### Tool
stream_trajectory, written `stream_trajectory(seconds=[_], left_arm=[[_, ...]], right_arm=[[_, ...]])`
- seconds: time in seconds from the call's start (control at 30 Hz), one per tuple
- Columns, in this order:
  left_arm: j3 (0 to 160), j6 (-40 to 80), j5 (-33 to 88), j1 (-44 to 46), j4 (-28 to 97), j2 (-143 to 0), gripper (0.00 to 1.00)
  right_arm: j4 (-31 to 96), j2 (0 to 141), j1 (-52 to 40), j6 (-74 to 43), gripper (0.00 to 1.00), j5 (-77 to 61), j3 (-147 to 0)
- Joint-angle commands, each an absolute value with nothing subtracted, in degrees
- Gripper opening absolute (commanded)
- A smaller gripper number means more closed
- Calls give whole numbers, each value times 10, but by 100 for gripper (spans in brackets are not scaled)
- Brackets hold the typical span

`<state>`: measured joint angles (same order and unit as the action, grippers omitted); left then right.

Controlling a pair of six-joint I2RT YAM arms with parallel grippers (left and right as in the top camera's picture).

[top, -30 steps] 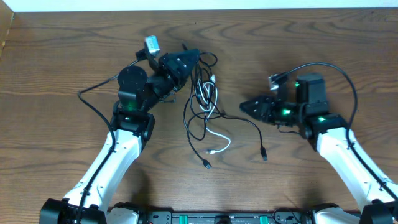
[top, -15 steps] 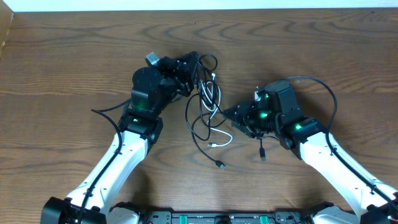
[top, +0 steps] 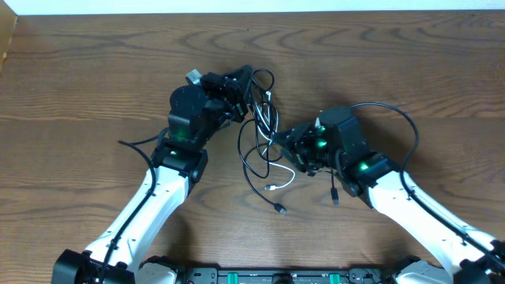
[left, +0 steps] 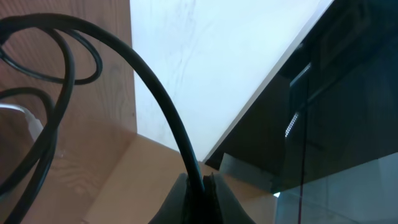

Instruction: Untangle cables

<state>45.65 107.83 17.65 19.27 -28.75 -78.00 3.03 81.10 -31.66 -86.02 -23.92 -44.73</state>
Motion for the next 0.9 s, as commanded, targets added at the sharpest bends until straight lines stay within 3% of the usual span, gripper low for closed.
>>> stream_trajectory(seconds=[0.0, 0.4, 0.87], left_arm=[[463, 1083, 175, 201, -292, -770, 8], [463, 1083, 175, 210, -292, -771, 8], [463, 1083, 175, 210, -292, -771, 8]], right_arm=[[13, 850, -324, -899, 41, -225, -450], [-149, 953, -324, -982, 36, -246, -450], [-152, 968, -347, -1117, 42, -179, -450]])
